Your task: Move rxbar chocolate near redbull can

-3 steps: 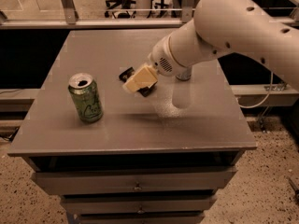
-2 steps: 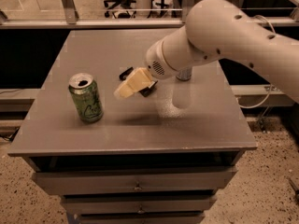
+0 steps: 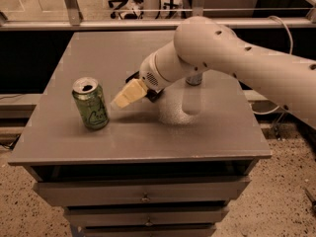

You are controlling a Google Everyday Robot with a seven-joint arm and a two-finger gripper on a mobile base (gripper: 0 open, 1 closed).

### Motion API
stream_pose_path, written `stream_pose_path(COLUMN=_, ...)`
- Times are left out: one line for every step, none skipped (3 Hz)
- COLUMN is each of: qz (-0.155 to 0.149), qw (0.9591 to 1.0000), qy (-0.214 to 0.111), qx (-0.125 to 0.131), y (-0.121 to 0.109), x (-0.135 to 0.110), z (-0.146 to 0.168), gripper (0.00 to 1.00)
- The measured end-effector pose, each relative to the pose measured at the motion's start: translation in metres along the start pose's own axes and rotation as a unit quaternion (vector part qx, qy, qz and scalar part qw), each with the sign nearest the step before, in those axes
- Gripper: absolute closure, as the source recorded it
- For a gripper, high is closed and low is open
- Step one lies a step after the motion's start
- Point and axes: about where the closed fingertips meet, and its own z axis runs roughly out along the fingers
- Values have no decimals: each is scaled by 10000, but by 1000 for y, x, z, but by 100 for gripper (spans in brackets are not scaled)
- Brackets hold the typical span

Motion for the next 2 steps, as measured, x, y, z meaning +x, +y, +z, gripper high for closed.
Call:
stream_pose_path(qz=81, qw=9999, qy=85, qx=58, y=-10, x=8, z=7, gripper=25)
stream_pose_path(qz=181, qw=9997, qy=102, qx=152, y=-20, x=15, z=4, gripper=47)
